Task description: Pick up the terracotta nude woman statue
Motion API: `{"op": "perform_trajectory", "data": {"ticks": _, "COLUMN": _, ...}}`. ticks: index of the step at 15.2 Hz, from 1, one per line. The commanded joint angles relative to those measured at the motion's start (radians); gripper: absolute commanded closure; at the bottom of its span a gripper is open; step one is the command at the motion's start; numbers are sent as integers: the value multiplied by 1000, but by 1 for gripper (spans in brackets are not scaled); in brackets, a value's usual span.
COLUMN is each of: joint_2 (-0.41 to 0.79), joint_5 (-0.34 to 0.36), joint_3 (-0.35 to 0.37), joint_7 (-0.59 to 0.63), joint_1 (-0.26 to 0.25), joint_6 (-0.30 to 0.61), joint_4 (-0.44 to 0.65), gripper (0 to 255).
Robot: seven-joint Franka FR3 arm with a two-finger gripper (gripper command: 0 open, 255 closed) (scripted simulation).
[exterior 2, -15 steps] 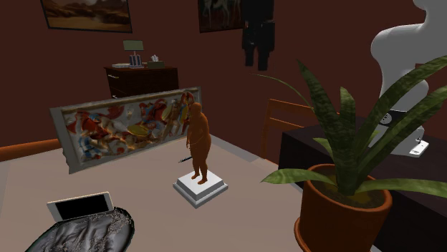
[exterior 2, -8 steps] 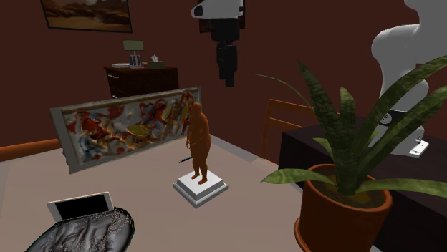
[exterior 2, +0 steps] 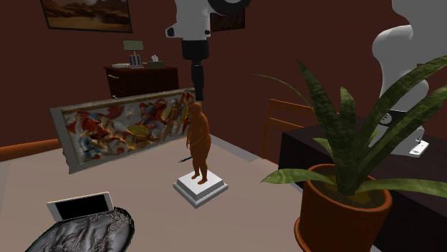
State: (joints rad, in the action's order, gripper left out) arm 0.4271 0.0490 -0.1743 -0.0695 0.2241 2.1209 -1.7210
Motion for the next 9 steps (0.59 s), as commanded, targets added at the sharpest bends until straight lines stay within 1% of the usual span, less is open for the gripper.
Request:
{"op": "perform_trajectory", "data": {"ticks": 1, "joint_2": 45, "joint_5": -4, "joint_3": -3, "joint_7": -8, "joint_1": 12, "joint_6": 10, "joint_4": 36, "gripper": 0}}
{"op": "perform_trajectory", "data": {"ticks": 7, "joint_2": 85, "joint_5": -8, "joint_3": 0, "joint_7": -5, "joint_1": 14, "joint_6": 73, "joint_4": 13, "gripper": 0}}
{"op": "perform_trajectory", "data": {"ticks": 9, "joint_2": 89, "joint_5": -9, "joint_3": 1, "joint_7": -4, "joint_1": 15, "joint_6": 79, "joint_4": 11, "gripper": 0}}
